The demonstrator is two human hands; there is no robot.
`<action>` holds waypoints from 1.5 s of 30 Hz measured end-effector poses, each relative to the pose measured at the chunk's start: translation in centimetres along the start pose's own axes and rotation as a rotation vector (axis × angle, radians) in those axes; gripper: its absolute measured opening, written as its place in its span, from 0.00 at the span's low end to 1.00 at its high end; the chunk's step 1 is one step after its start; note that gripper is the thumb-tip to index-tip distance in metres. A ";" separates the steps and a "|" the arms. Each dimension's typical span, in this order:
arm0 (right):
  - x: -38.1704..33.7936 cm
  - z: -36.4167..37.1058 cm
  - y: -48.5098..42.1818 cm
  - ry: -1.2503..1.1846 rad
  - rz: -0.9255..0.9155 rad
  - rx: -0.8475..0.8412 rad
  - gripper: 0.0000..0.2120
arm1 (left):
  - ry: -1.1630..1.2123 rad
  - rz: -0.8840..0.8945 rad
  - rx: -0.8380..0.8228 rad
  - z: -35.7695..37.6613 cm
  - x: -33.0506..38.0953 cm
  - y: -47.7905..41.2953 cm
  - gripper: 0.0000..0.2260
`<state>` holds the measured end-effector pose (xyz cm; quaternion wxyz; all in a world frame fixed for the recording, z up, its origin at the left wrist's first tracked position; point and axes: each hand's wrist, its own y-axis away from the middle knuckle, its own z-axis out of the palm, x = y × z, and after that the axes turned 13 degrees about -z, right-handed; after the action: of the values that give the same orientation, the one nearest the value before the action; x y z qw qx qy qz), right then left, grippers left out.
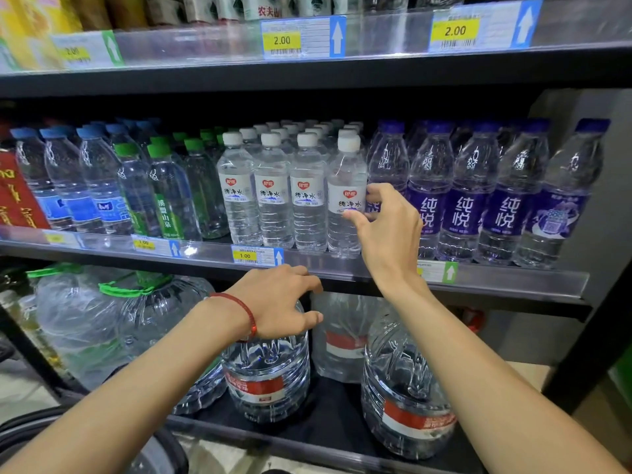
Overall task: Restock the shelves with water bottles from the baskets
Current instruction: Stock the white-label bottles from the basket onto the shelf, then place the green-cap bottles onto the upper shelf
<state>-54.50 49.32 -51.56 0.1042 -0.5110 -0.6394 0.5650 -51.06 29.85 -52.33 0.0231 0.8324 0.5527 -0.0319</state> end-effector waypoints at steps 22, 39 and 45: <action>-2.4 -2.4 3.7 0.395 -0.420 -0.482 0.16 | -0.033 -0.050 0.292 -1.0 -4.1 1.2 0.20; -15.2 -4.2 -6.4 0.346 -0.429 -0.901 0.24 | -0.034 -0.265 0.260 -14.3 -11.9 7.0 0.22; -25.4 -10.2 -11.9 0.291 -0.395 -1.000 0.26 | 0.054 -0.420 0.204 -25.8 -11.4 16.8 0.19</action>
<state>-42.02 37.94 -26.96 0.0400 -0.4415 -0.8923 0.0860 -39.26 14.74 -25.68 -0.0832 0.6978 0.7080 -0.0696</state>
